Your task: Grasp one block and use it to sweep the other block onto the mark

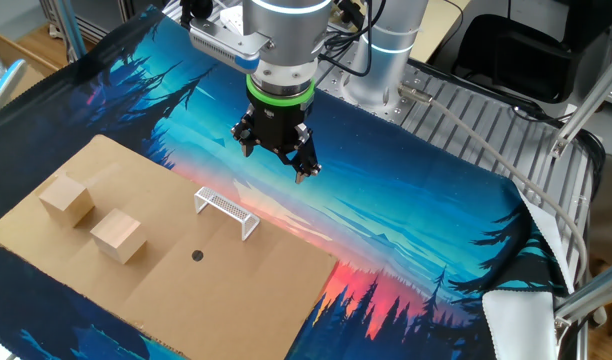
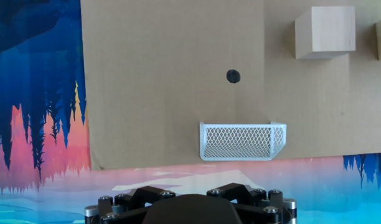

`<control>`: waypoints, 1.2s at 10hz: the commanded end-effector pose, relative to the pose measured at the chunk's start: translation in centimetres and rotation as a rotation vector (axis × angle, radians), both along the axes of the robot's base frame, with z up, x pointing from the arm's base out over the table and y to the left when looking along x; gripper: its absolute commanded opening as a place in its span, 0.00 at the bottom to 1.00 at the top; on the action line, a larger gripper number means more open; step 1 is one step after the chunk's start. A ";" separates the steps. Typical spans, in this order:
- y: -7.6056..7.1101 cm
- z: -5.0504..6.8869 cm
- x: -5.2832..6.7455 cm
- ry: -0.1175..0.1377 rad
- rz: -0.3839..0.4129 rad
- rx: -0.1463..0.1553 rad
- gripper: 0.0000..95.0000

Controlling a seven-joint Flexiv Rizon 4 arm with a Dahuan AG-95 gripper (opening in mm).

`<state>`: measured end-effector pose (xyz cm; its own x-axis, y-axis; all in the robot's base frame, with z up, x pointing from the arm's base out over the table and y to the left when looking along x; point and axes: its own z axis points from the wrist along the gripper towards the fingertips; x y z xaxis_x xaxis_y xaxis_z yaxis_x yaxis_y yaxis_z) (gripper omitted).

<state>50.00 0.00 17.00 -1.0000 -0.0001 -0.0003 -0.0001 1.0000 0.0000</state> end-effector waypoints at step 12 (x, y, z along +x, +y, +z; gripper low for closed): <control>-2.3 -0.7 0.9 -0.008 -0.535 -0.133 0.00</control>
